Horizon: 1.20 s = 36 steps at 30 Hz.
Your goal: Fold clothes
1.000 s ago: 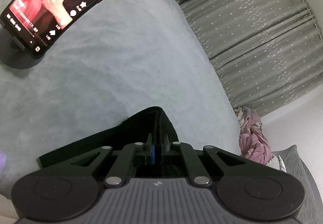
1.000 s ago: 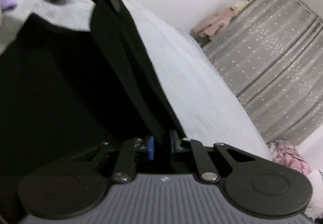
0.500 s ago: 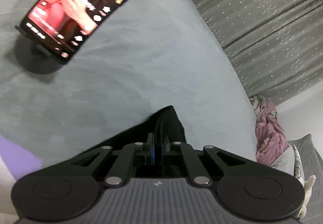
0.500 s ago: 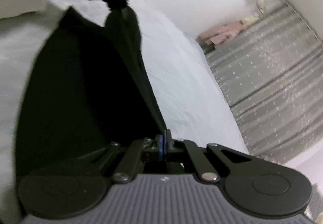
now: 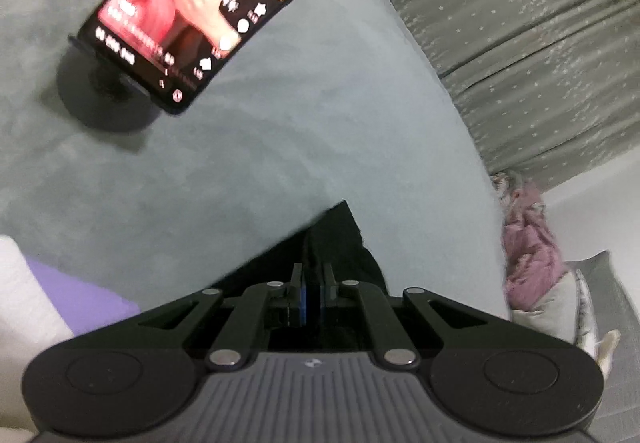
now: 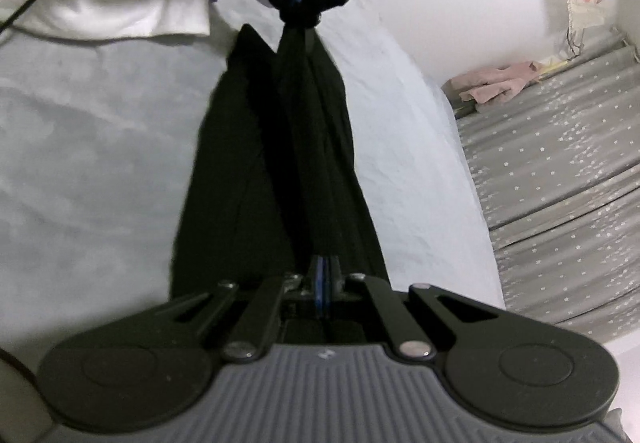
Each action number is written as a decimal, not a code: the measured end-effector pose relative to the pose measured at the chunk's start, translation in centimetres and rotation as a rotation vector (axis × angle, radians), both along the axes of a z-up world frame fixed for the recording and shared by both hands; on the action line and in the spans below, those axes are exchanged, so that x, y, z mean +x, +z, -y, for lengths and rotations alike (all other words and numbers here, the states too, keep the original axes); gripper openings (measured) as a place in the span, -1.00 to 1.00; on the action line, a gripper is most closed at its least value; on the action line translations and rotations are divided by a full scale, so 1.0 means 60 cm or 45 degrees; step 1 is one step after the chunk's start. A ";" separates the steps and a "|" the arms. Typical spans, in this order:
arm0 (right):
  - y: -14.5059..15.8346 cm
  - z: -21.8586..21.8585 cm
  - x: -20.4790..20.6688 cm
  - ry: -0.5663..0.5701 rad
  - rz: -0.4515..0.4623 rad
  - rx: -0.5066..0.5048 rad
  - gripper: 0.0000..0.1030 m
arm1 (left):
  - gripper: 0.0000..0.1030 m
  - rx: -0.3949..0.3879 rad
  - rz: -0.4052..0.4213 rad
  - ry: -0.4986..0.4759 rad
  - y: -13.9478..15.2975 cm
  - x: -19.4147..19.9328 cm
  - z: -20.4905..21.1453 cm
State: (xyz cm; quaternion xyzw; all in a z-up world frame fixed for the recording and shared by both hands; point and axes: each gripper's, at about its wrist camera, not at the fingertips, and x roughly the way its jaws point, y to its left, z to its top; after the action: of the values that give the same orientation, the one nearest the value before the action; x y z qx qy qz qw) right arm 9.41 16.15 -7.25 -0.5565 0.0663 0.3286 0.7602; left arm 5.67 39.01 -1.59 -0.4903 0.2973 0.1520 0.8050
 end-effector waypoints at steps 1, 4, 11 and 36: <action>-0.001 -0.002 0.000 0.004 0.004 0.010 -0.87 | -0.92 -0.006 0.004 0.003 0.000 -0.001 0.000; -0.011 -0.021 -0.018 0.013 0.011 0.057 -0.72 | -0.92 -0.011 0.019 0.005 0.002 -0.001 0.003; 0.019 -0.076 -0.026 -0.143 -0.251 0.452 -0.25 | -0.91 0.002 0.004 -0.013 -0.003 0.005 0.005; -0.049 0.101 0.140 -0.709 -1.571 1.847 -0.09 | -0.34 0.009 -0.010 -0.006 0.005 -0.027 -0.001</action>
State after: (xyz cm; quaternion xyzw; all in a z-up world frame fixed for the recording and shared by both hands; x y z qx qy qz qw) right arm 17.79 10.09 -10.16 0.3476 0.3615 0.3315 0.7992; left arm 4.05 39.09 -1.29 -0.4861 0.3010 0.1532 0.8060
